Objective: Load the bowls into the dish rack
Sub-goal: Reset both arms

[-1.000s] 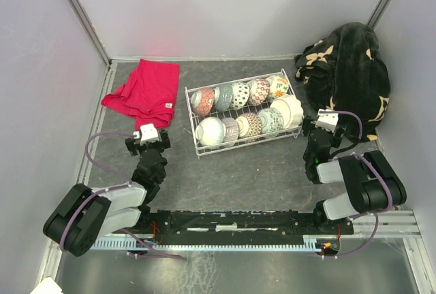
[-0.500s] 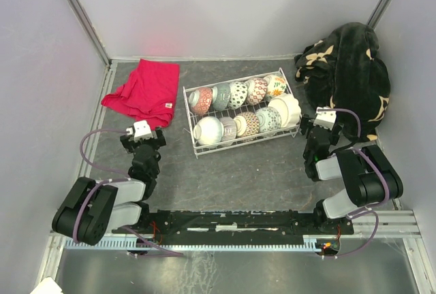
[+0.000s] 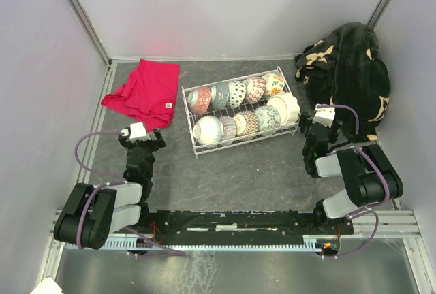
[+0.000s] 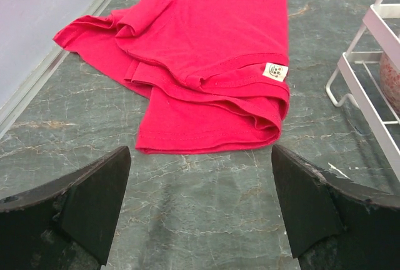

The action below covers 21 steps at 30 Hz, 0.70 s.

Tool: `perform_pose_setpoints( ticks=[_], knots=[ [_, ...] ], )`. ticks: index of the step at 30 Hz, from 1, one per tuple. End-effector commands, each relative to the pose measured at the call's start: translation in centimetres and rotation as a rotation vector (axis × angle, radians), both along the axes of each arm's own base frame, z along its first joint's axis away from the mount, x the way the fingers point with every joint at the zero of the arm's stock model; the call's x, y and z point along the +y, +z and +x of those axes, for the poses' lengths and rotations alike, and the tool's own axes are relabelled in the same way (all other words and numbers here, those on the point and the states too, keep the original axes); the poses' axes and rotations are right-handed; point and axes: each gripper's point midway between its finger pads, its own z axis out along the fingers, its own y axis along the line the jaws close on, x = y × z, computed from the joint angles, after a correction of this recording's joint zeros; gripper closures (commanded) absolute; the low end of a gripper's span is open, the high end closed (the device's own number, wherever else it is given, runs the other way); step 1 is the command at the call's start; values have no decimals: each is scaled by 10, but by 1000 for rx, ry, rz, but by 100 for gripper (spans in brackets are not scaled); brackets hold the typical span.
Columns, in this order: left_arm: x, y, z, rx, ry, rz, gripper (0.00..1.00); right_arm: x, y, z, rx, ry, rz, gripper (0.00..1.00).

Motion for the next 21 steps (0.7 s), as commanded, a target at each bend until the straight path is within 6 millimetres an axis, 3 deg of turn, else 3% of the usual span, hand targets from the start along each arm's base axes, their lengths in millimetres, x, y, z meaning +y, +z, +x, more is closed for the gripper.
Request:
perform_pose_setpoints(
  ticks=[1, 8, 21],
  knots=[
    [-1, 25, 3, -111, -18, -3, 1, 10, 5, 10, 5, 52, -6, 0],
    [-3, 21, 19, -61, -24, 63, 1, 10, 5, 10, 7, 55, -6, 0],
    [-8, -12, 50, 41, -121, 70, 1, 9, 4, 10, 11, 54, -3, 0]
  ],
)
